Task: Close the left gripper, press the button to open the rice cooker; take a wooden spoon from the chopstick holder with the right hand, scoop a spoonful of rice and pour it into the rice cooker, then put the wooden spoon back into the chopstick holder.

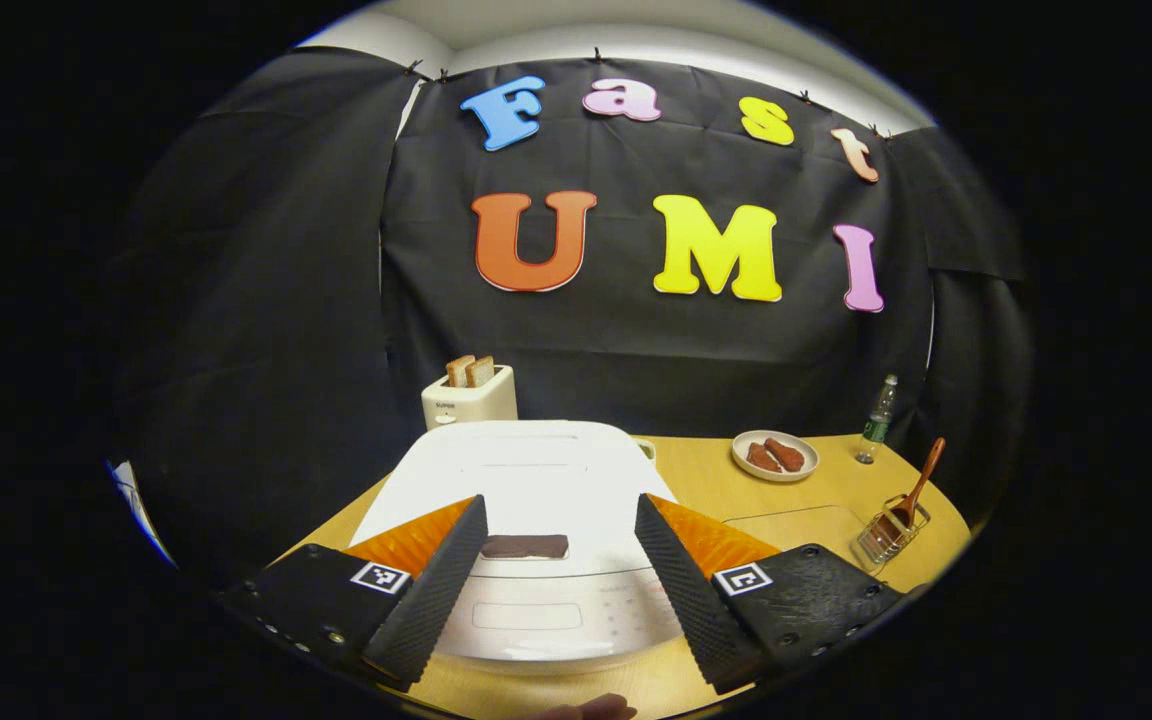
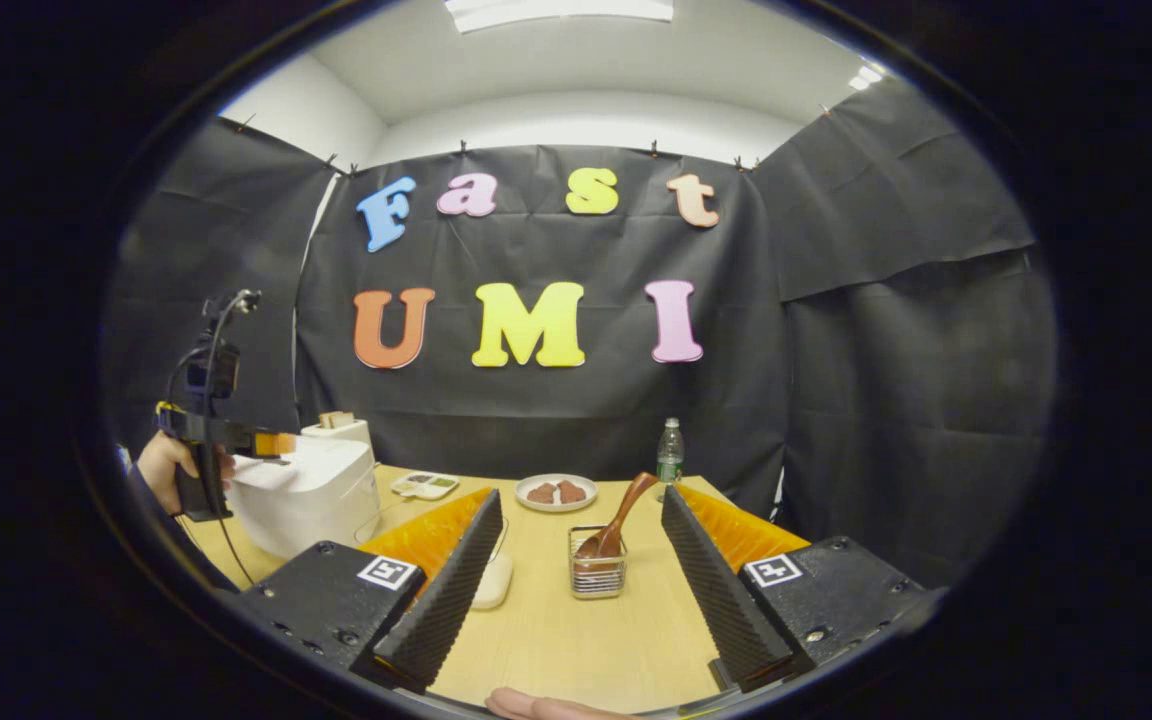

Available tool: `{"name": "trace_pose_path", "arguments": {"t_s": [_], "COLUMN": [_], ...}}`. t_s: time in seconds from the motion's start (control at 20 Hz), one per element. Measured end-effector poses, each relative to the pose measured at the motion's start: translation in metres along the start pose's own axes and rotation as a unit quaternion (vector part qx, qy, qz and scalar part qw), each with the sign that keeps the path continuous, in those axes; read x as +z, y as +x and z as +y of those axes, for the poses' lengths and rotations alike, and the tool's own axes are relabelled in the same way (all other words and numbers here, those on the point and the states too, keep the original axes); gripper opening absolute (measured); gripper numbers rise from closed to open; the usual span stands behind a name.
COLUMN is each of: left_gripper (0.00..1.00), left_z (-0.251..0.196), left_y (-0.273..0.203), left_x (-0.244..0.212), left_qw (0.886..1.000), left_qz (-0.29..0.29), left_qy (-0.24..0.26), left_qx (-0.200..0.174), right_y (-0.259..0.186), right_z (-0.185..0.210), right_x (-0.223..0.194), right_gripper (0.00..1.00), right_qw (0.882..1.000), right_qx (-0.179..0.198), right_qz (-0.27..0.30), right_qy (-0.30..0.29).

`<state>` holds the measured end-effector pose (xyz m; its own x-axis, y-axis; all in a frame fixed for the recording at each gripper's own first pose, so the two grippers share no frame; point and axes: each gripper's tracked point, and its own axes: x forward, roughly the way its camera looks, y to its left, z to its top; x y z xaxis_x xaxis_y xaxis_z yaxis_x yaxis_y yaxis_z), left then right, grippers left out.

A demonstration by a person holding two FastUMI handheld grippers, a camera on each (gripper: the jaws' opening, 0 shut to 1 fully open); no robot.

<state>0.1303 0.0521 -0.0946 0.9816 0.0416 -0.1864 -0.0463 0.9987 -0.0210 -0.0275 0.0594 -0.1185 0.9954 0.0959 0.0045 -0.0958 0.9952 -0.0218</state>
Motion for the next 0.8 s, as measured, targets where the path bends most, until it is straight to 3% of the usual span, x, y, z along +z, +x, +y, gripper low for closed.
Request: {"name": "trace_pose_path", "arguments": {"t_s": [0.2,0.35,0.6,0.8], "left_gripper": [0.94,0.94,0.94,0.94], "left_z": [-0.021,-0.028,-0.064,-0.064], "left_y": [-0.045,-0.083,-0.135,-0.17], "left_x": [0.031,0.043,0.037,0.028], "left_qw": [0.999,0.997,0.993,0.991], "left_qz": [-0.044,-0.074,-0.092,-0.109], "left_qy": [-0.025,-0.011,-0.012,0.015], "left_qx": [-0.021,-0.022,-0.071,-0.075], "right_y": [0.0,0.0,-0.006,-0.011], "right_z": [0.0,-0.001,0.011,0.007], "right_x": [0.001,0.001,0.009,0.011], "right_gripper": [1.0,1.0,1.0,1.0], "right_qw": [1.0,1.0,1.0,1.0], "right_qx": [-0.003,-0.004,0.005,0.0], "right_qz": [0.0,0.002,-0.002,0.006], "right_qy": [0.0,0.004,0.013,0.013]}}
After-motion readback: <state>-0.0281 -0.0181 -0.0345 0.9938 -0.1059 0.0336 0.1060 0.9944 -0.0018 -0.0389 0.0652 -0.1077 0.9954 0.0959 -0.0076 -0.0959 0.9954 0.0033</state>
